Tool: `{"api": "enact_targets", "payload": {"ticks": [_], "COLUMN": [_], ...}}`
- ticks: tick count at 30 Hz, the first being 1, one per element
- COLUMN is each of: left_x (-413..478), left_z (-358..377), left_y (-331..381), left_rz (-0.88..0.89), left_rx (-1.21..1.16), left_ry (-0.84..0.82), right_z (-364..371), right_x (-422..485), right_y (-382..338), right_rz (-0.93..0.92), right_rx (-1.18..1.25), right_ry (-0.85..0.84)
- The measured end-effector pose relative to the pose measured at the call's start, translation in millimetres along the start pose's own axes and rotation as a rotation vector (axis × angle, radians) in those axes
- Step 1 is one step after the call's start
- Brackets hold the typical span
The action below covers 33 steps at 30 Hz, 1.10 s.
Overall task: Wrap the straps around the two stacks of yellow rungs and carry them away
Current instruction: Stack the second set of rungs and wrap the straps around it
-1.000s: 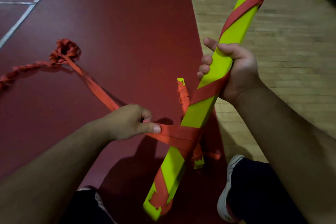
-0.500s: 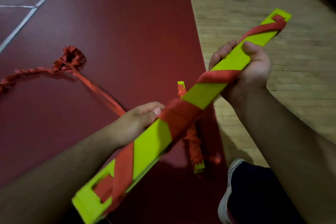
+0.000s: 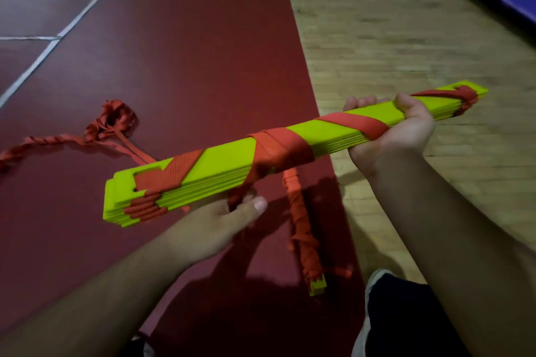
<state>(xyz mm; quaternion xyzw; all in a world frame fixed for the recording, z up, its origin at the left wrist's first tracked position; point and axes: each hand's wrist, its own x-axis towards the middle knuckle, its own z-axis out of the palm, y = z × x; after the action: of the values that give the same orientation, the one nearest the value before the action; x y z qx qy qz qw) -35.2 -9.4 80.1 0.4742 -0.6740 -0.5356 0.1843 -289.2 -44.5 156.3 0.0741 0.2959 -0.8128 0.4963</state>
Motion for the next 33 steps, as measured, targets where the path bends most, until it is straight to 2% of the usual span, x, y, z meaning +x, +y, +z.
{"api": "enact_targets", "payload": {"ticks": [3, 5, 10, 12, 15, 17, 19, 21, 23, 24, 25, 27, 29, 30, 31, 32, 33], "left_x": [-0.6, 2.0, -0.3, -2.0, 2.6, 7.4, 11.4, 13.1, 14.3, 14.8, 15.6, 15.8, 14.1, 13.3, 12.5, 12.0, 11.7], "left_z": [1.9, 1.3, -1.4, 0.3, 2.0, 0.6, -6.3, -18.0, -28.2, -31.5, -34.0, -36.0, -36.6, -36.8, -36.5, -35.4, -34.3], "left_y": [4.5, 12.5, 23.3, 32.3, 43.1, 44.6, 42.3, 40.7, 37.3, 35.3, 31.9, 25.9, 24.0, 24.0, 24.9, 26.2, 26.6], "left_rz": [0.173, 0.203, 0.113, -0.014, -0.192, -0.19, -0.145, -0.078, -0.037, -0.043, -0.057, -0.082, -0.071, -0.048, -0.017, 0.01, 0.024], "left_rx": [0.0, -0.051, -0.682, -0.874, -1.018, -0.986, -0.938, -0.841, -0.707, -0.657, -0.613, -0.545, -0.467, -0.44, -0.432, -0.435, -0.446], "left_ry": [0.056, 0.078, -0.158, -0.149, 0.148, 0.389, 0.546, 0.619, 0.682, 0.721, 0.751, 0.765, 0.752, 0.728, 0.688, 0.643, 0.604], "right_z": [-3.3, -5.9, -9.8, -11.5, -14.2, -14.6, -17.5, -23.8, -30.5, -32.7, -35.0, -41.9, -43.0, -44.0, -45.1, -45.8, -47.3], "right_x": [0.9, 2.6, 7.7, 7.5, 4.7, 1.6, 0.7, -0.1, -5.0, -9.8, -13.6, -14.3, -15.5, -15.3, -15.7, -15.5, -14.1], "right_y": [3.6, 7.2, 7.4, 8.7, 12.6, 17.8, 25.4, 32.8, 40.7, 44.1, 47.3, 51.9, 52.9, 53.5, 53.6, 52.7, 52.0], "right_rz": [0.005, 0.013, 0.076, 0.101, 0.146, 0.201, 0.29, 0.425, 0.544, 0.52, 0.385, -0.15, -0.717, -0.903, -0.97, -0.881, -0.686], "right_rx": [-0.033, -0.076, -0.174, -0.181, -0.245, -0.3, -0.427, -0.692, -1.068, -1.284, -1.485, -1.71, -1.71, -1.763, -1.931, -2.149, -2.328], "right_ry": [0.037, 0.039, 0.045, 0.009, -0.08, -0.14, -0.159, -0.181, -0.233, -0.289, -0.354, -0.518, -0.714, -0.811, -0.879, -0.916, -0.913]}}
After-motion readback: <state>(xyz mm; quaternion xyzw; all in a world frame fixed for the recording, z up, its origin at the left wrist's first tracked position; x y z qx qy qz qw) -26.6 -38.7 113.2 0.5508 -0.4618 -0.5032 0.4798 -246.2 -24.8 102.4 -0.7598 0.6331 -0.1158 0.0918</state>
